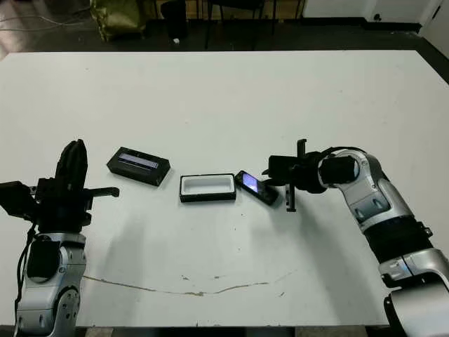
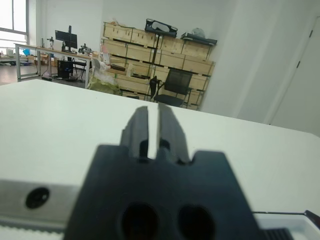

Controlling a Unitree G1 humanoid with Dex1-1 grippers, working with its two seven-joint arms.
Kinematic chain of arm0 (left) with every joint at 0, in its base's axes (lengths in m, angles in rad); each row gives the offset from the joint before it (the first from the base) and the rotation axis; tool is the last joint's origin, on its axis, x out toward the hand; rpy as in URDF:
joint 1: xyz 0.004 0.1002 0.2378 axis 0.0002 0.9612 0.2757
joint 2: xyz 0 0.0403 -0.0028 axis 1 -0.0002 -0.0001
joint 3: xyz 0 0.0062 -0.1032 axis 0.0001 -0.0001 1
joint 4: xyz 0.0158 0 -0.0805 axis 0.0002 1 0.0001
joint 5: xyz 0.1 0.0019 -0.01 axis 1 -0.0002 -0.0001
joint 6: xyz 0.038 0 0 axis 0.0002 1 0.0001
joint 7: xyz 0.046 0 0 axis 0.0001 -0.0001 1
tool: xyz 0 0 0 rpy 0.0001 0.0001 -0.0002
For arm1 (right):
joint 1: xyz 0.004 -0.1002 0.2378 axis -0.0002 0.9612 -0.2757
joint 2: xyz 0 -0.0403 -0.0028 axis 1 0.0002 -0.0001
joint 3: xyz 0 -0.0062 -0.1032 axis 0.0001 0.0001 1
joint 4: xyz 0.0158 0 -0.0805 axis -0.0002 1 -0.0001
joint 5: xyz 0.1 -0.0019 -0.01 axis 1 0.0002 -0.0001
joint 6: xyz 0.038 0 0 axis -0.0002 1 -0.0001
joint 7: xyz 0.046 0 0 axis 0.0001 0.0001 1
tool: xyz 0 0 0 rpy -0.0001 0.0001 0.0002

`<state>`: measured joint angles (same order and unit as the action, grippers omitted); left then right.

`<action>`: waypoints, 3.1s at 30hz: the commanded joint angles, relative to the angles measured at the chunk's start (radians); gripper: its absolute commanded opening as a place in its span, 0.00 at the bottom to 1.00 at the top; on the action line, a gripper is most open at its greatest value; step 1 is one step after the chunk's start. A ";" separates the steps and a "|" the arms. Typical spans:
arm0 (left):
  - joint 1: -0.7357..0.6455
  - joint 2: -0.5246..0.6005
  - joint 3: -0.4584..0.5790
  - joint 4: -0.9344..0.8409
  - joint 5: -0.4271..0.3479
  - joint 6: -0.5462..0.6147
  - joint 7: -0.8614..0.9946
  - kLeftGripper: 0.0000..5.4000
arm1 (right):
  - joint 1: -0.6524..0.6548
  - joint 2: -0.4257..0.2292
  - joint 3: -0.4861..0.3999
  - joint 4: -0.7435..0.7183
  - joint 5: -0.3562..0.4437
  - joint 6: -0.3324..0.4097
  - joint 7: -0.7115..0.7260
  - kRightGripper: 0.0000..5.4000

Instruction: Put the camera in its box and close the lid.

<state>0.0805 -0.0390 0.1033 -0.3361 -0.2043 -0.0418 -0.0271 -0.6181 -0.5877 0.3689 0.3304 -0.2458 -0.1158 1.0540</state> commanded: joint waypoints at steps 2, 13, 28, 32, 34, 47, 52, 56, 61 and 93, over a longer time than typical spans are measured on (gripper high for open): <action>0.025 0.003 0.003 0.004 -0.003 0.009 0.000 0.00 | 0.033 -0.023 -0.006 -0.014 0.004 0.031 0.004 0.00; 0.027 -0.002 0.000 0.001 -0.001 0.011 0.007 0.00 | 0.046 -0.058 -0.063 -0.056 -0.112 0.048 -0.219 0.00; 0.027 -0.003 -0.007 -0.013 0.005 0.031 0.017 0.00 | 0.210 -0.032 -0.309 -0.324 0.294 0.180 -0.221 0.00; 0.024 0.000 -0.006 -0.002 0.011 0.020 0.016 0.00 | 0.291 -0.037 -0.327 -0.429 0.360 0.289 -0.230 0.00; 0.025 0.001 -0.005 -0.002 0.012 0.018 0.015 0.00 | 0.329 -0.037 -0.327 -0.461 0.357 0.295 -0.248 0.00; 0.032 0.004 -0.001 -0.007 -0.010 0.026 0.002 0.00 | 0.477 -0.019 -0.334 -0.626 0.315 0.429 -0.400 0.15; 0.034 0.005 0.002 -0.007 -0.001 0.025 0.006 0.00 | 0.506 0.010 -0.342 -0.635 0.350 0.446 -0.417 0.36; 0.036 0.006 0.003 -0.006 -0.001 0.022 0.003 0.00 | 0.506 0.013 -0.334 -0.630 0.379 0.461 -0.393 0.53; 0.037 0.008 0.005 -0.006 -0.004 0.022 0.000 0.00 | 0.491 0.016 -0.323 -0.603 0.421 0.500 -0.365 0.73; 0.037 0.010 0.003 -0.018 -0.004 0.043 0.001 0.00 | 0.494 0.063 -0.267 -0.536 0.452 0.605 -0.367 0.99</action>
<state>0.1026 -0.0361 0.1039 -0.3567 -0.2089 -0.0150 -0.0278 -0.1351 -0.5291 0.0970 -0.2165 0.1975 0.4691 0.6812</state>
